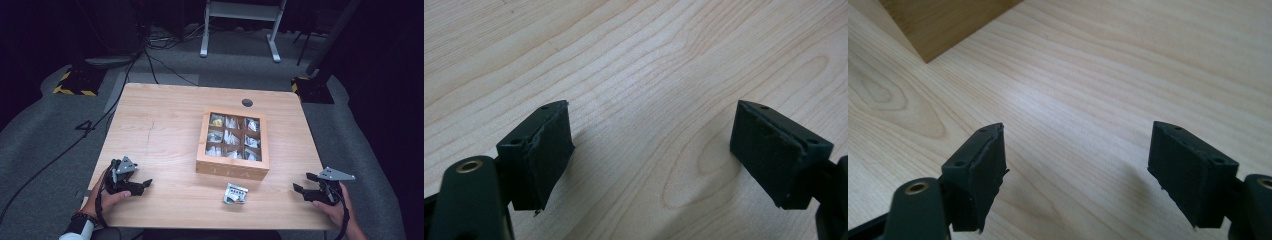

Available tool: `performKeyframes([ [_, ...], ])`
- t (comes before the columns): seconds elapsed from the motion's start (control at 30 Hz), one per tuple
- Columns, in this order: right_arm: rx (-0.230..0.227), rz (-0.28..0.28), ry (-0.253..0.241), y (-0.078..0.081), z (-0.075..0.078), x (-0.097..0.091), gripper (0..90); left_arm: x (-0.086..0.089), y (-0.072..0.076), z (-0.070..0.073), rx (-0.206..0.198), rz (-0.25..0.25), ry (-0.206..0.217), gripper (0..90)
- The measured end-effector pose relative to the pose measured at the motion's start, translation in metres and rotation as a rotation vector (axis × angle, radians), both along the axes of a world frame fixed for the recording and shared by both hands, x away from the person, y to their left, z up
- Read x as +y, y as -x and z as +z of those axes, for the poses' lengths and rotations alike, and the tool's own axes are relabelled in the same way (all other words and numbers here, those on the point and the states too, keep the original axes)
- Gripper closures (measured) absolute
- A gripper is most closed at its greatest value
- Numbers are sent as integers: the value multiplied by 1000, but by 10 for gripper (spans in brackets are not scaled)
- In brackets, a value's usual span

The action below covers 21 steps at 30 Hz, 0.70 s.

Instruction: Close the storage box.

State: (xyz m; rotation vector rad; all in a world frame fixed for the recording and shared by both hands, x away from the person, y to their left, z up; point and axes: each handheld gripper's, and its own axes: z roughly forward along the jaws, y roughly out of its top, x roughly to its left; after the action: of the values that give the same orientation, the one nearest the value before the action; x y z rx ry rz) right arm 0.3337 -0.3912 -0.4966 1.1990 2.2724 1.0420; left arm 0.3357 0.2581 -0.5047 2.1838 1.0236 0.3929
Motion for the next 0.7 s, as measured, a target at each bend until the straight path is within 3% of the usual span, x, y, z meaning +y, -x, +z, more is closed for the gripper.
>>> performKeyframes([
  [0.2,8,-53,-16,-1,-7,-5,234,0,0,0,1,2,1,173],
  [0.27,-6,-45,28,1,-7,-1,220,0,0,0,0,2,2,173],
  [0.7,-4,-42,29,0,-7,-1,213,1,0,0,1,-4,1,173],
])
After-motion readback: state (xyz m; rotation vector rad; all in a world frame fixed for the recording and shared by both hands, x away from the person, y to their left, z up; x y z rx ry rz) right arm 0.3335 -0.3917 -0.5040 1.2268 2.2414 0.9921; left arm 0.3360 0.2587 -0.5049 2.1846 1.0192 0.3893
